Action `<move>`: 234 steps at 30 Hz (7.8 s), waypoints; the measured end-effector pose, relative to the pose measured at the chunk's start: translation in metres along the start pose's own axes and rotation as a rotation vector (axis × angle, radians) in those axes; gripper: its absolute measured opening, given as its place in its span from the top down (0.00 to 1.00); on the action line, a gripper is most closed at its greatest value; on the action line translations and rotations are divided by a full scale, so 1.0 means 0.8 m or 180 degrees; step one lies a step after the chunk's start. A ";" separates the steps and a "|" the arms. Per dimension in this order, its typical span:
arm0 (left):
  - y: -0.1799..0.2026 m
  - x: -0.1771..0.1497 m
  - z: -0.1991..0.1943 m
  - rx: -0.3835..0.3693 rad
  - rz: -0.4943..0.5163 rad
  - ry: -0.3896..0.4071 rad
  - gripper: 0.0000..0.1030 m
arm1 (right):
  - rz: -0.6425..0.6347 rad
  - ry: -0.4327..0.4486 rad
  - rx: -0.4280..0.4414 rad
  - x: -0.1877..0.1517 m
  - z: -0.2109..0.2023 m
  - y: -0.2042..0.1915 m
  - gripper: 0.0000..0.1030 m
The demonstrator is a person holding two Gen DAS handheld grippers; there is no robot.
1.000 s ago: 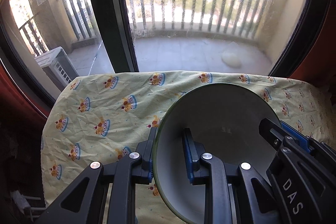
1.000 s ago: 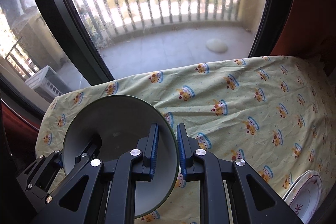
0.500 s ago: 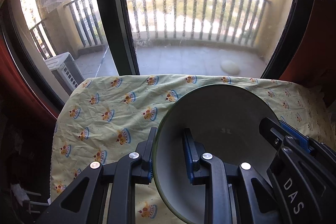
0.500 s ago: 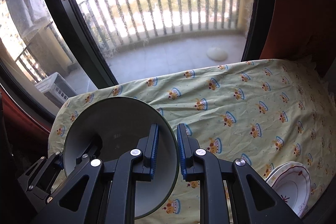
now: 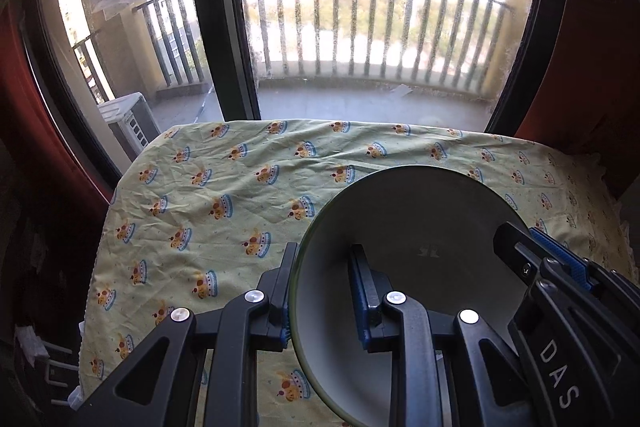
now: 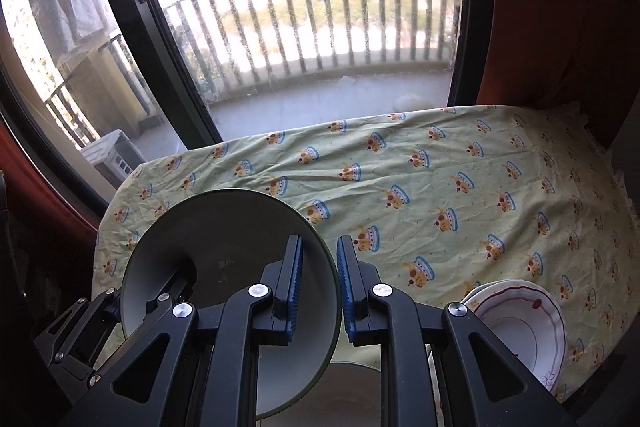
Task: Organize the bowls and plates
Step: 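Carry the small bowl with both grippers over the green-rimmed bowls, then lower the small bowl into the green-rimmed bowls and open both grippers, then close both grippers on the rim of the nested bowl stack, then lift and carry the bowl stack with both grippers over the plate stack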
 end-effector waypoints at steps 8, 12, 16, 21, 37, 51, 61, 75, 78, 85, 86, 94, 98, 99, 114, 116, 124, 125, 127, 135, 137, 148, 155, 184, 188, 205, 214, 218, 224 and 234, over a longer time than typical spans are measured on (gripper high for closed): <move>0.033 -0.049 -0.011 -0.0057 -0.0012 -0.0056 0.78 | -0.0067 -0.0002 -0.0070 -0.043 -0.019 0.040 0.79; 0.044 -0.072 -0.009 -0.0053 0.0004 -0.0113 0.78 | -0.0105 -0.0042 -0.0094 -0.066 -0.019 0.057 0.79; 0.052 -0.092 -0.004 -0.0031 0.0040 -0.0195 0.78 | -0.0108 -0.0148 -0.0098 -0.087 -0.014 0.070 0.80; 0.059 -0.110 0.002 0.0003 0.0056 -0.0298 0.78 | -0.0139 -0.0269 -0.0102 -0.105 -0.006 0.079 0.79; 0.047 -0.137 0.018 0.0131 -0.0005 -0.0544 0.78 | -0.0200 -0.0609 0.0009 -0.132 0.022 0.071 0.80; 0.033 -0.134 0.025 -0.0019 0.0009 -0.0671 0.78 | -0.0176 -0.0705 -0.0144 -0.130 0.024 0.059 0.80; 0.025 -0.142 0.046 -0.0229 0.0008 -0.0895 0.78 | -0.0182 -0.0775 -0.0344 -0.135 0.034 0.045 0.80; 0.036 -0.143 0.052 -0.0323 0.0307 -0.0806 0.77 | 0.0126 -0.0718 -0.0473 -0.147 0.043 0.063 0.79; 0.035 -0.143 0.052 -0.0450 0.0334 -0.0872 0.68 | 0.0156 -0.0718 -0.0457 -0.148 0.042 0.062 0.76; 0.026 -0.139 0.043 -0.0651 0.0394 -0.0869 0.36 | 0.0283 -0.0751 -0.0359 -0.151 0.032 0.058 0.40; 0.024 -0.138 0.042 -0.0678 0.0411 -0.0852 0.31 | 0.0299 -0.0731 -0.0352 -0.151 0.028 0.058 0.38; 0.017 -0.138 0.054 -0.0859 0.0492 -0.0891 0.20 | 0.0548 -0.0787 -0.0314 -0.155 0.022 0.067 0.38; 0.025 -0.149 0.066 -0.1041 0.0522 -0.1016 0.20 | 0.0684 -0.0849 -0.0433 -0.165 0.021 0.074 0.38; 0.027 -0.151 0.069 -0.1083 0.0529 -0.1042 0.20 | 0.0699 -0.0854 -0.0463 -0.167 0.020 0.076 0.38; 0.045 -0.161 0.088 -0.1232 0.0499 -0.1216 0.44 | 0.0694 -0.0983 -0.0351 -0.175 0.045 0.086 0.38; 0.044 -0.161 0.087 -0.1205 0.0461 -0.1221 0.45 | 0.0641 -0.0998 -0.0256 -0.173 0.051 0.087 0.38; 0.048 -0.156 0.089 -0.0892 0.0182 -0.1205 0.44 | 0.0327 -0.1071 0.0160 -0.159 0.071 0.092 0.38; 0.048 -0.156 0.089 -0.0845 0.0147 -0.1200 0.44 | 0.0299 -0.1093 0.0221 -0.157 0.074 0.093 0.38; 0.049 -0.156 0.088 -0.0747 0.0078 -0.1190 0.44 | 0.0251 -0.1143 0.0322 -0.154 0.081 0.094 0.38; 0.054 -0.159 0.082 -0.0332 -0.0102 -0.1136 0.44 | 0.0101 -0.1307 0.0726 -0.151 0.100 0.099 0.45; 0.057 -0.161 0.079 -0.0202 -0.0053 -0.1105 0.44 | 0.0135 -0.1428 0.0874 -0.153 0.110 0.102 0.49; 0.050 -0.160 0.079 -0.0327 -0.0023 -0.1198 0.48 | 0.0140 -0.1520 0.0934 -0.153 0.117 0.088 0.65; 0.044 -0.159 0.079 -0.0531 0.0067 -0.1264 0.52 | 0.0169 -0.1428 0.0603 -0.156 0.106 0.080 0.65; 0.028 -0.144 0.010 -0.0757 0.0483 -0.1058 0.55 | 0.0431 -0.0971 0.0188 -0.159 0.019 0.049 0.65; 0.046 -0.142 0.004 -0.0691 0.0474 -0.0982 0.56 | 0.0380 -0.0891 0.0252 -0.155 0.010 0.064 0.65; 0.138 -0.138 -0.024 -0.0639 0.0191 -0.0791 0.56 | 0.0138 -0.0811 0.0352 -0.126 -0.020 0.155 0.65; 0.180 -0.141 -0.017 -0.0644 0.0090 -0.0790 0.56 | 0.0061 -0.0798 0.0347 -0.120 -0.019 0.199 0.65; 0.200 -0.145 -0.012 -0.0660 0.0047 -0.0823 0.56 | 0.0032 -0.0827 0.0327 -0.121 -0.016 0.218 0.65; 0.225 -0.155 0.000 -0.0715 -0.0069 -0.0904 0.56 | -0.0055 -0.0881 0.0265 -0.122 -0.008 0.245 0.65; 0.242 -0.172 0.027 -0.0728 -0.0325 -0.1147 0.56 | -0.0277 -0.1112 0.0196 -0.125 0.018 0.266 0.65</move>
Point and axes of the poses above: each gripper's, at about its wrist camera, not at the fingertips, and z roughly the way its jaws point, y to its right, x to its top, the point moved 4 cm from there along z, roughly the way its jaws point, and after that the axes turned 6 degrees about -y, right-handed, at the moved point
